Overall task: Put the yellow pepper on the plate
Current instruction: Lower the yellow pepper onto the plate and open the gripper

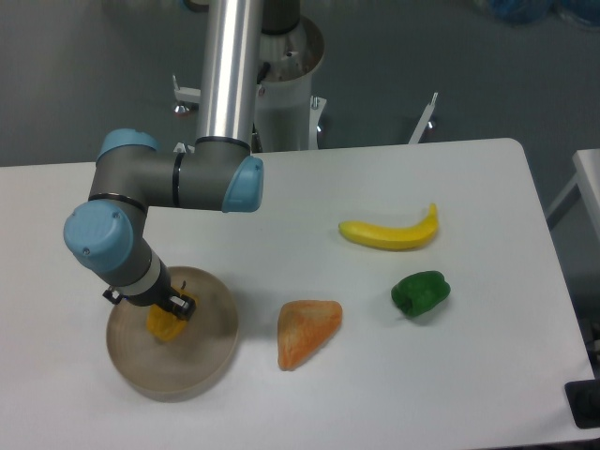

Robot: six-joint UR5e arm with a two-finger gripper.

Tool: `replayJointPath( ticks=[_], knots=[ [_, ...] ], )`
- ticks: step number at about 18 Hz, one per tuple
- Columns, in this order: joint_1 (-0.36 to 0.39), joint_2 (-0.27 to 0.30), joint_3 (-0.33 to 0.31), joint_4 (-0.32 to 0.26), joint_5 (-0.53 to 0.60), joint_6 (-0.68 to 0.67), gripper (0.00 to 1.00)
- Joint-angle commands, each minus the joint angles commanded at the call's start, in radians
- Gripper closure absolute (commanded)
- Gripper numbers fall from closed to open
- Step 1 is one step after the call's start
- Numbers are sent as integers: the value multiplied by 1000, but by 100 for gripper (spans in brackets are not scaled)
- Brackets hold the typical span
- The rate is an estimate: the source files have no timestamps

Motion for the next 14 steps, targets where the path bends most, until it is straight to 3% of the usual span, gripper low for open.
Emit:
replayJointPath(
  ticks=[3,4,10,14],
  knots=[
    [2,5,0,3,0,2,7],
    [2,8,2,2,-2,2,5],
    [17,46,8,-2,-5,23,1],
    [96,78,17,-2,-5,124,1]
  ],
)
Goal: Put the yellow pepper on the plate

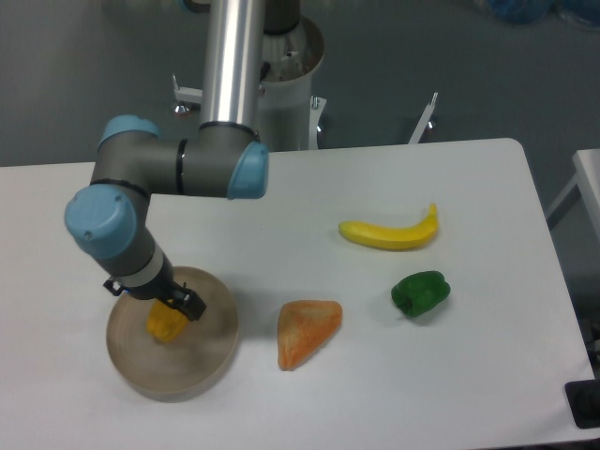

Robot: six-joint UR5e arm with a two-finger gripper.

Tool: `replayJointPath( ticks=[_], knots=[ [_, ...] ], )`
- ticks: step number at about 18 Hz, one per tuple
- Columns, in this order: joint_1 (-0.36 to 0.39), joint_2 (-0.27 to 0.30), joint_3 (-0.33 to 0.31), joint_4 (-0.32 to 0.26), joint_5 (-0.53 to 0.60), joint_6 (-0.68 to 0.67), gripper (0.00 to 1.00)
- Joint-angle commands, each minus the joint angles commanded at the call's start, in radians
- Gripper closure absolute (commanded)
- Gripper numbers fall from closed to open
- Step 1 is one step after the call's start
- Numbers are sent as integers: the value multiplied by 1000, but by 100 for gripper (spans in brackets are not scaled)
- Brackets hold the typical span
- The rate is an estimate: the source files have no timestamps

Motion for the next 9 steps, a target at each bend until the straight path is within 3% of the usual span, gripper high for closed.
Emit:
replayJointPath(
  ticks=[9],
  knots=[
    [147,15,17,9,0,299,1]
  ],
)
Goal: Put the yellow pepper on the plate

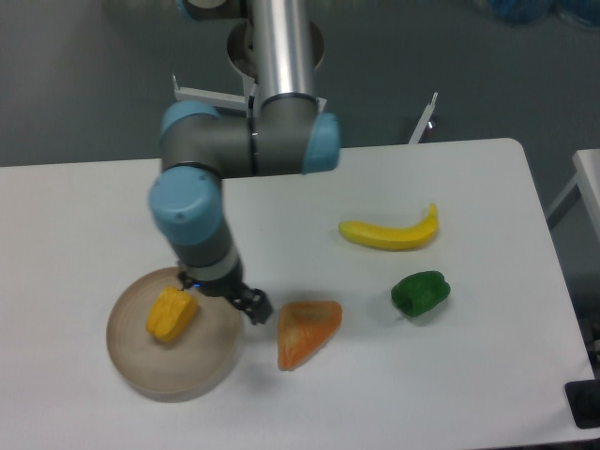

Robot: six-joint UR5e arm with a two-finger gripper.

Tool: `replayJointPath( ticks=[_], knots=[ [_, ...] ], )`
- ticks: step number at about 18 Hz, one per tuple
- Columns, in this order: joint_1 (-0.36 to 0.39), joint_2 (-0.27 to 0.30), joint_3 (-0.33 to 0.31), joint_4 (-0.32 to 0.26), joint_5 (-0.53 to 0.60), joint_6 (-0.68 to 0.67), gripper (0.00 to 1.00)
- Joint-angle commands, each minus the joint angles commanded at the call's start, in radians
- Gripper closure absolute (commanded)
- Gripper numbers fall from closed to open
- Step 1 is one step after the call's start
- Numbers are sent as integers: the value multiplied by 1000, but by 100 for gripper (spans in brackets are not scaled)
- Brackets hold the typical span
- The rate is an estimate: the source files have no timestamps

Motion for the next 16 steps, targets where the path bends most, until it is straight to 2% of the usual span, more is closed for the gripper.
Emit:
replayJointPath(
  ticks=[5,8,16],
  knots=[
    [87,-14,43,8,0,189,1],
    [133,-18,40,61,0,261,1],
    [157,-38,41,109,0,306,1]
  ],
)
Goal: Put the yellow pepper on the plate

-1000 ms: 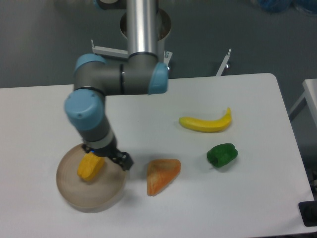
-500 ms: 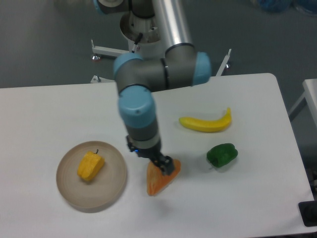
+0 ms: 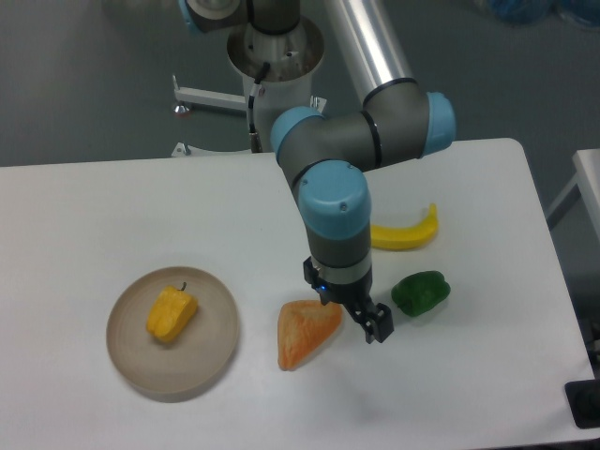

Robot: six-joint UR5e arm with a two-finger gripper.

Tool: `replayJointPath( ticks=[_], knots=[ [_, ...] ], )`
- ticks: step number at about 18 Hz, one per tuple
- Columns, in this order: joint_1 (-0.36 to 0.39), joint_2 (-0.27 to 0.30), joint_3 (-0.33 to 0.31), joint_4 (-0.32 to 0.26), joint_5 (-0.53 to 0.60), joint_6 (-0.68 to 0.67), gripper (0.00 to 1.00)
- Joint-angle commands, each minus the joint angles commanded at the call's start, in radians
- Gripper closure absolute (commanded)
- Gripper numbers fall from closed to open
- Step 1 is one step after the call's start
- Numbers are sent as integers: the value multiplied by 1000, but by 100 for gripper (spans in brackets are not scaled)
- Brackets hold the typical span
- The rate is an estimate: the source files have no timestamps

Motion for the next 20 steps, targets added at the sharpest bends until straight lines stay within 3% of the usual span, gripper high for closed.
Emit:
replayJointPath(
  ticks=[9,20],
  knots=[
    [2,-9,-12,35,2,0,0],
    [0,-15,-14,37,2,-3,0]
  ],
)
